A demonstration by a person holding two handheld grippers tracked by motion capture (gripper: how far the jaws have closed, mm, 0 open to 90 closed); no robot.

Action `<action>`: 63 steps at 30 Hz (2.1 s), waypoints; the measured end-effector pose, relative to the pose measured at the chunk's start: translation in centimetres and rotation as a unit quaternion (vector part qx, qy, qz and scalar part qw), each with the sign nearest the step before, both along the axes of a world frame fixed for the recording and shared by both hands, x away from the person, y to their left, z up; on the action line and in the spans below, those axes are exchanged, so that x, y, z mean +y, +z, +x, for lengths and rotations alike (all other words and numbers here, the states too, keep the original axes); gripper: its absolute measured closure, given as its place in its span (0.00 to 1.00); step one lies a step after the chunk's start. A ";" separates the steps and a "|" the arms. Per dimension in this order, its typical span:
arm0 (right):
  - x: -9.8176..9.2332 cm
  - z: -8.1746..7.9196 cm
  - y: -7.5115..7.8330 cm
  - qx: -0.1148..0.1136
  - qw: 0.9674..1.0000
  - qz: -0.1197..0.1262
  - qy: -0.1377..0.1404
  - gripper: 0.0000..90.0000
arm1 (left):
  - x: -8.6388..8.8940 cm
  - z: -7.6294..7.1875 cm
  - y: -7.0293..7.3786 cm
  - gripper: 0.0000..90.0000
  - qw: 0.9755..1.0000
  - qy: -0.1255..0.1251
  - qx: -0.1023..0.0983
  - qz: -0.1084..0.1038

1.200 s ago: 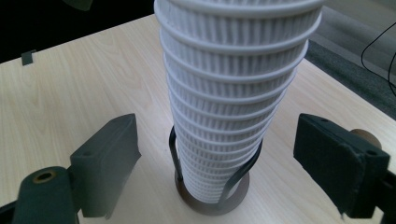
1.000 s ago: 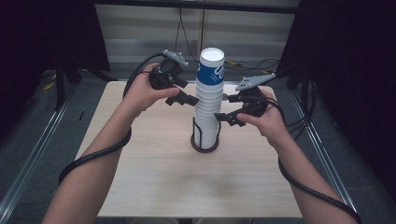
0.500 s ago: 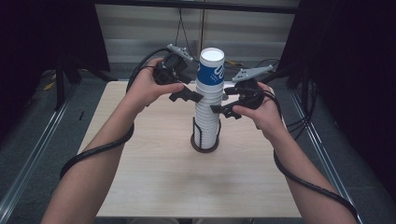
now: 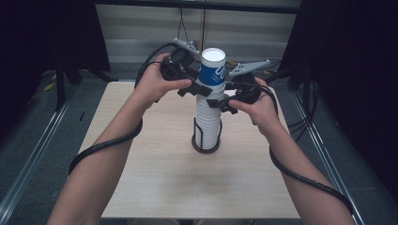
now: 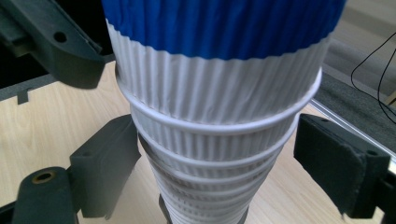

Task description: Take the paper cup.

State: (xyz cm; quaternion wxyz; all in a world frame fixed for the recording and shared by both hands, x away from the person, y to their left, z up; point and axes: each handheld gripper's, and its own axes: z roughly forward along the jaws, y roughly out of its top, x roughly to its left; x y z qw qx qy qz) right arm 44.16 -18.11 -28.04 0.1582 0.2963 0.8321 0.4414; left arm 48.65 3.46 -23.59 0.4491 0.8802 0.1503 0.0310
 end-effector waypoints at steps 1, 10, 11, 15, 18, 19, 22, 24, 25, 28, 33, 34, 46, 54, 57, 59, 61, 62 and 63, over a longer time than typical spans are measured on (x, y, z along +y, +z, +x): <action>0.1 0.0 -0.1 -0.002 1.000 0.002 0.004 0.15 | -0.2 0.0 0.0 0.17 1.000 0.002 0.000 -0.003; 0.3 0.0 -0.4 -0.016 1.000 0.004 0.006 0.16 | -1.5 0.5 -0.8 0.12 1.000 0.013 0.000 -0.021; 0.3 0.0 -0.4 -0.017 1.000 0.004 0.006 0.16 | -1.5 0.5 -0.8 0.12 1.000 0.014 0.002 -0.025; 0.3 -0.1 -0.4 -0.018 1.000 0.000 0.007 0.16 | -1.5 0.6 -1.1 0.13 0.999 0.009 -0.003 -0.034; 0.3 -0.1 -0.4 -0.020 1.000 0.001 0.007 0.16 | -1.4 0.5 -1.0 0.14 0.999 0.013 -0.005 -0.039; 0.3 -0.1 -0.4 -0.020 1.000 0.001 0.007 0.16 | -1.4 0.5 -1.0 0.14 0.999 0.013 -0.005 -0.039; 0.3 -0.1 -0.4 -0.019 1.000 0.001 0.006 0.16 | -1.2 0.3 -0.7 0.15 0.998 0.021 -0.009 -0.054; 0.3 -0.1 -0.4 -0.019 1.000 0.001 0.006 0.16 | -1.2 0.2 -0.5 0.16 0.998 0.023 -0.011 -0.062; 0.2 -0.1 -0.4 -0.020 1.000 0.001 0.006 0.16 | -1.1 0.2 -0.4 0.16 0.997 0.027 -0.008 -0.068; 0.2 -0.2 -0.5 -0.019 1.000 0.002 0.004 0.16 | -0.9 0.1 0.2 0.16 0.997 0.034 -0.012 -0.063; 0.2 -0.2 -0.5 -0.022 1.000 -0.001 0.006 0.17 | -0.7 0.1 0.6 0.16 0.997 0.038 -0.011 -0.064; 0.2 -0.2 -0.6 -0.021 1.000 -0.001 0.006 0.17 | -0.7 0.1 0.7 0.16 0.997 0.037 -0.012 -0.063; 0.1 -0.3 -0.6 -0.022 1.000 -0.003 0.007 0.17 | -0.5 0.0 1.2 0.18 0.997 0.036 -0.018 -0.070; 0.0 -0.2 -0.8 -0.020 1.000 -0.002 0.008 0.17 | -0.3 0.1 1.7 0.18 0.997 0.039 -0.012 -0.067; 0.0 -0.2 -0.9 -0.021 1.000 -0.003 0.008 0.17 | -0.3 0.1 2.0 0.18 0.997 0.040 -0.013 -0.069; 0.0 -0.2 -0.9 -0.021 1.000 -0.002 0.008 0.17 | -0.2 0.1 2.2 0.19 0.996 0.041 -0.013 -0.072; 0.0 -0.3 -0.9 -0.021 1.000 -0.002 0.007 0.17 | -0.1 0.1 2.4 0.19 0.996 0.043 -0.013 -0.071; 0.0 -0.2 -0.9 -0.021 1.000 -0.002 0.007 0.17 | -0.1 0.1 2.6 0.19 0.996 0.044 -0.015 -0.072; 0.0 -0.2 -0.9 -0.021 1.000 -0.002 0.007 0.17 | -0.1 0.1 2.6 0.19 0.996 0.044 -0.015 -0.072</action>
